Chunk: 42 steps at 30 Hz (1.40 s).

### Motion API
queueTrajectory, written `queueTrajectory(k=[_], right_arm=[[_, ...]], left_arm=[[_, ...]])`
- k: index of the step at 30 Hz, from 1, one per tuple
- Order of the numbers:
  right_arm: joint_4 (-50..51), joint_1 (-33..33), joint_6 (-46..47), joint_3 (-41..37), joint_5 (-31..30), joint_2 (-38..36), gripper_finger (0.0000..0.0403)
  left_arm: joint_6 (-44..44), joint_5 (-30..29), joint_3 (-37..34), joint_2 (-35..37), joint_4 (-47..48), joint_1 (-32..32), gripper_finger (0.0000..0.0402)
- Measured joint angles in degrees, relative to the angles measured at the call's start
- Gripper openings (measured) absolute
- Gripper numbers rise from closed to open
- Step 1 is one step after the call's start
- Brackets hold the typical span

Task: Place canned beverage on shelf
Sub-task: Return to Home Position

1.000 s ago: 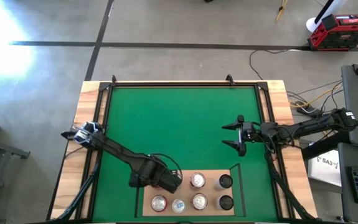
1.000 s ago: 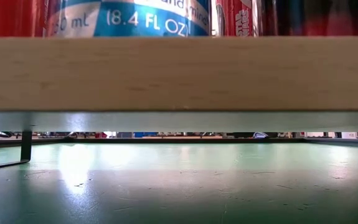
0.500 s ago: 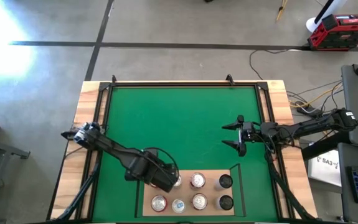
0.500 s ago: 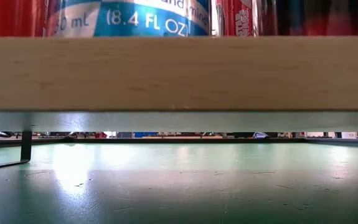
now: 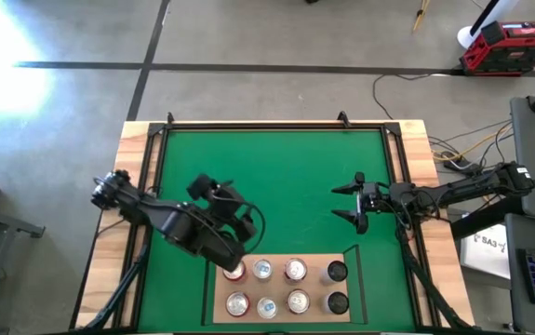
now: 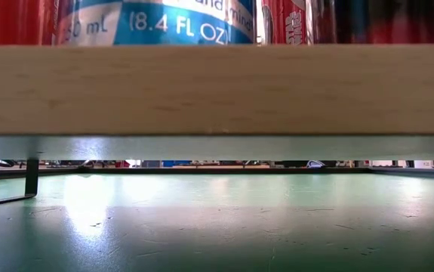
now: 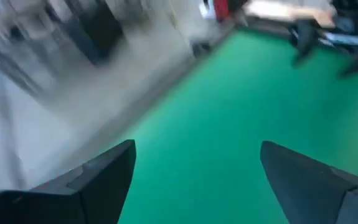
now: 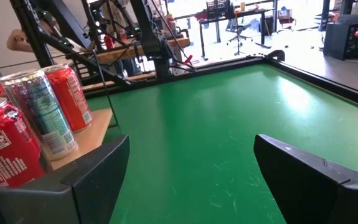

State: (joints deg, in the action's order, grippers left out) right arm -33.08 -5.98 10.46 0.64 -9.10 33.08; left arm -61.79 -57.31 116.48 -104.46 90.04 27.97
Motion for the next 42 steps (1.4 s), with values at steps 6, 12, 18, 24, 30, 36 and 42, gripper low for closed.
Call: queueTrajectory(k=[6, 12, 18, 24, 30, 36, 42], right_arm=[[0.02, 0.0, 0.0, 0.0, 0.0, 0.0, 0.0336], [0.03, 0.0, 0.0, 0.0, 0.0, 0.0, 0.0336], [0.02, 0.0, 0.0, 0.0, 0.01, 0.02, 0.0336], [0.07, 0.0, 0.0, 0.0, 0.0, 0.04, 0.0336], [0.05, 0.0, 0.0, 0.0, 0.01, 0.04, 0.0336], [0.15, 0.0, 0.0, 0.0, 0.0, 0.04, 0.0336], [0.2, 0.0, 0.0, 0.0, 0.0, 0.04, 0.0336]], left_arm=[[8.83, -4.72, -2.14, 3.85, -0.01, 0.48, 0.0324], [5.8, -0.15, -12.38, 12.01, -5.95, -2.86, 0.0323], [16.73, 7.79, -40.38, 27.21, -41.88, -10.95, 0.0323], [46.39, 21.48, -71.49, 38.02, -98.68, -19.44, 0.0323], [58.22, 30.94, -91.68, 42.84, -133.86, -22.76, 0.0323], [54.85, 29.35, -103.11, 56.28, -132.92, -22.82, 0.0323], [57.59, 27.93, -108.05, 68.04, -130.34, -22.78, 0.0324]])
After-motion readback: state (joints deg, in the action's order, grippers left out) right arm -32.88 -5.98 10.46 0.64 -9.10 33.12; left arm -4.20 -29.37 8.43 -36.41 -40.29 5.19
